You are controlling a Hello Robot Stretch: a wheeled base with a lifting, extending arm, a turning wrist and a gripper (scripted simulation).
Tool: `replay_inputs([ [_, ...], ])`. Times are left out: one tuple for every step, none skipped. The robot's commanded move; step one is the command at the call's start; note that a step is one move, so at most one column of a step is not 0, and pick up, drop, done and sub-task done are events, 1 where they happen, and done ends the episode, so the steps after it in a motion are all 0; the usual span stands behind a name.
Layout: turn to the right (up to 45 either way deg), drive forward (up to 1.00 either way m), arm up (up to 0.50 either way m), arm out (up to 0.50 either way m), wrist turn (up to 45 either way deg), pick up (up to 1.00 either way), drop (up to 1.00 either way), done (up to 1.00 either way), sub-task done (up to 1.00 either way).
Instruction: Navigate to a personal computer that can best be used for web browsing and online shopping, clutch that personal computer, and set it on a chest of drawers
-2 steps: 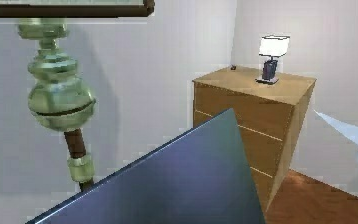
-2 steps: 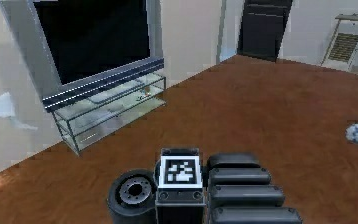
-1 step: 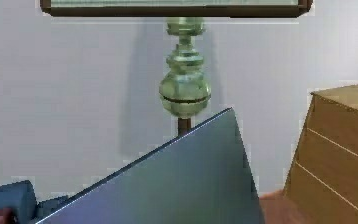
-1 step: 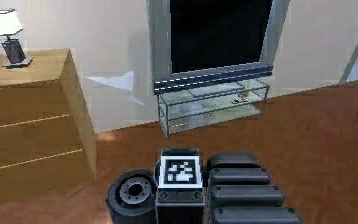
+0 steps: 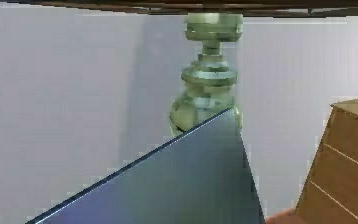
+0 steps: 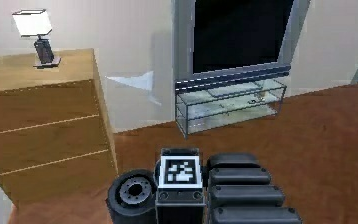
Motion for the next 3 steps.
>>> replay_inputs([
  [45.0,0.0,0.0,0.0,0.0,0.0,0.0,0.0,0.0],
  [45.0,0.0,0.0,0.0,0.0,0.0,0.0,0.0,0.0],
  [45.0,0.0,0.0,0.0,0.0,0.0,0.0,0.0,0.0],
])
